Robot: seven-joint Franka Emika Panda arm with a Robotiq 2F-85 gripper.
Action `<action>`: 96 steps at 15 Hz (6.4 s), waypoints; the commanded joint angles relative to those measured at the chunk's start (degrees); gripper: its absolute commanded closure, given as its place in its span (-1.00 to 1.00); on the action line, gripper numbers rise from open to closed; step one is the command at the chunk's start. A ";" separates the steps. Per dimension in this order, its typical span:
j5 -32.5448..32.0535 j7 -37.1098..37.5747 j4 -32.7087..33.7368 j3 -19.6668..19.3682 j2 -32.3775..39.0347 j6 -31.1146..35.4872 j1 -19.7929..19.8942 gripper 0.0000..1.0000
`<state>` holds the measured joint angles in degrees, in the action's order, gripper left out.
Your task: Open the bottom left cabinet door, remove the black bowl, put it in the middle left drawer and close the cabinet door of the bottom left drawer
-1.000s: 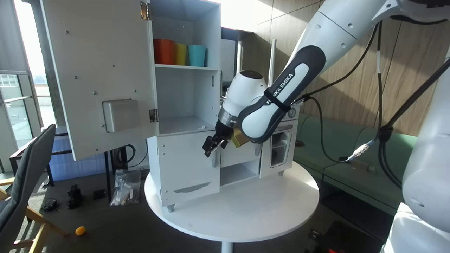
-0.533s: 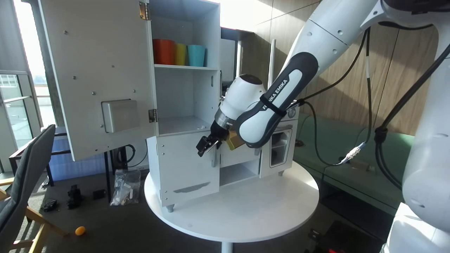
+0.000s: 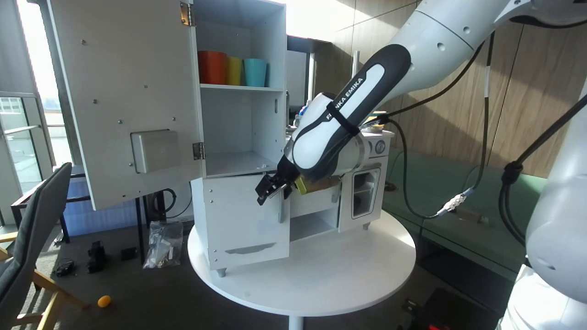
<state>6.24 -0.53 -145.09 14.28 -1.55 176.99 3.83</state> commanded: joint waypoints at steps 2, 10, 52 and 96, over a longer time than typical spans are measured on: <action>12.93 -8.84 -0.60 0.09 -12.76 -18.54 -4.66 -1.00; -10.06 -2.37 4.87 -4.22 -27.24 -56.90 -7.54 -1.00; -22.25 29.41 -7.50 -11.74 -11.54 -28.75 -0.05 -1.00; -52.90 127.74 29.36 -13.34 33.53 -11.01 -13.59 -1.00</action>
<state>-47.02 125.12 -117.96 1.72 30.89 165.36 -9.36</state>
